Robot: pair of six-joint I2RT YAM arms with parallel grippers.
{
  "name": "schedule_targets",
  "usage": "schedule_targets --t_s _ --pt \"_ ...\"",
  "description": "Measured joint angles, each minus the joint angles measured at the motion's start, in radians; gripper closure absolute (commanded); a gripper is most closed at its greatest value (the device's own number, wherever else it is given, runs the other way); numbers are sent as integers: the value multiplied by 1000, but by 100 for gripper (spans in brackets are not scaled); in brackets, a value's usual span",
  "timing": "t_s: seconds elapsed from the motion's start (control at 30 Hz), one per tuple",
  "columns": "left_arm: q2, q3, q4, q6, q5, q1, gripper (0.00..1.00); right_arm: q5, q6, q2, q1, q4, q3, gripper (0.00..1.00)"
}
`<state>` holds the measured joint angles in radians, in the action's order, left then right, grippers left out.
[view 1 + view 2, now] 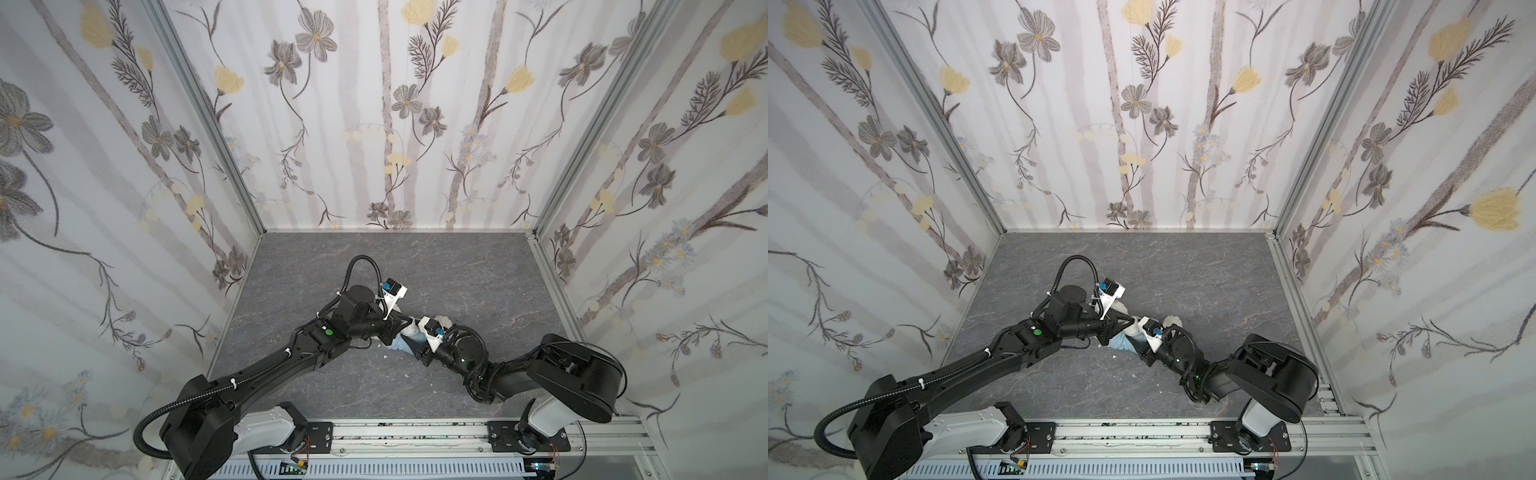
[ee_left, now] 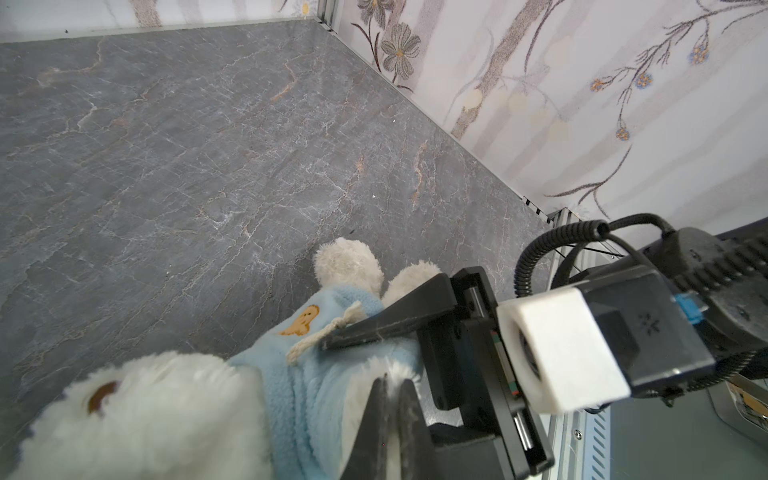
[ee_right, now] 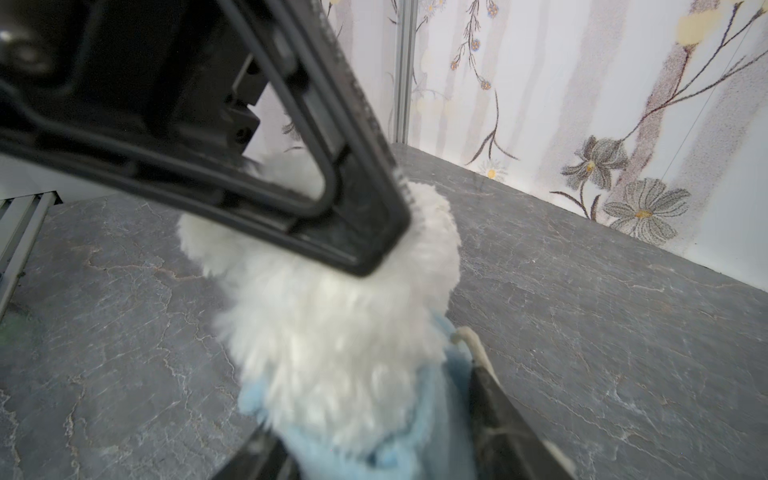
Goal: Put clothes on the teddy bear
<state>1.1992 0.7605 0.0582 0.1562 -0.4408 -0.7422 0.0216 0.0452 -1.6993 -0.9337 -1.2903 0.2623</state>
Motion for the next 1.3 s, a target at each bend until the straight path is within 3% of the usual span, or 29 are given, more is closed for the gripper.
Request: schedule_targets --t_s 0.13,0.27,0.33,0.47,0.53,0.6,0.7,0.77,0.97,1.17,1.3 --pt "1 -5 23 -22 34 1 100 -31 25 137 5 141 19 27" --pt "2 -5 28 -22 48 2 100 -76 71 203 8 242 45 29" --pt "2 -5 34 -22 48 2 100 -98 89 195 14 287 64 34" --pt "2 -5 42 -22 46 2 100 -114 97 129 34 300 89 57" --pt "2 -5 32 -21 45 2 100 -121 94 92 47 274 85 59" --pt "0 -5 16 -21 45 2 100 -132 86 68 53 235 70 54" --pt "-5 -5 11 -22 45 2 100 -145 75 87 55 224 51 33" --pt "-10 -5 18 -39 50 4 100 -144 76 147 57 263 41 27" --pt "23 21 27 -159 138 35 100 -150 76 396 83 431 40 23" --pt "130 138 80 -270 251 71 100 -160 36 642 217 585 32 22" --pt "175 177 129 -323 290 79 100 -144 1 720 285 659 46 22"
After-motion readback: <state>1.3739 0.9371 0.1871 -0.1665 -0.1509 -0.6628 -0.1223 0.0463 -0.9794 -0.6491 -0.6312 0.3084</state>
